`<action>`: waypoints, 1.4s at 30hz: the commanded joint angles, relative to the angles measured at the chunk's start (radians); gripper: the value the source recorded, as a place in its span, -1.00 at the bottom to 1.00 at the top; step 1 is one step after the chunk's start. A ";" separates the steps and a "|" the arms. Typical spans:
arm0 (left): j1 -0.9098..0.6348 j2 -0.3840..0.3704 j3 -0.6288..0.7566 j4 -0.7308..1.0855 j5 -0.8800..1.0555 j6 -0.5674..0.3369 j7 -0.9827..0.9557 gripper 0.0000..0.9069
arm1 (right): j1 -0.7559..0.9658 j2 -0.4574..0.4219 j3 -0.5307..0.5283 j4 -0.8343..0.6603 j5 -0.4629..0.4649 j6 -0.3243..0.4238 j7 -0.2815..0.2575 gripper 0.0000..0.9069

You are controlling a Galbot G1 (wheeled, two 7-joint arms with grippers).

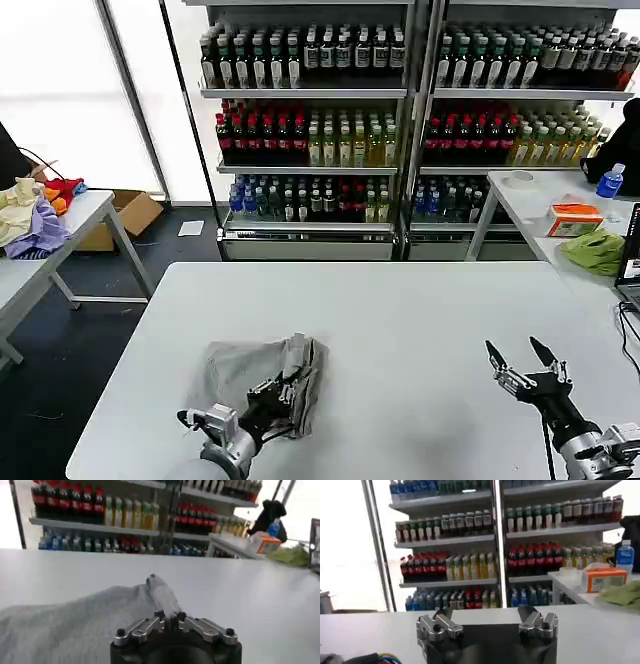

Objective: Fold and organize the clothes.

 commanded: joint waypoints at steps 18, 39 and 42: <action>0.141 0.072 -0.495 -0.196 -0.157 0.132 -0.035 1.00 | 0.038 0.005 -0.055 -0.032 -0.002 -0.001 0.004 1.00; 0.096 -0.082 -0.320 0.137 0.088 0.046 -0.038 1.00 | 0.037 0.014 -0.057 -0.030 -0.009 0.001 0.004 1.00; 0.106 -0.102 -0.320 0.136 0.096 0.044 -0.038 1.00 | 0.040 0.017 -0.064 -0.029 -0.010 0.000 0.003 1.00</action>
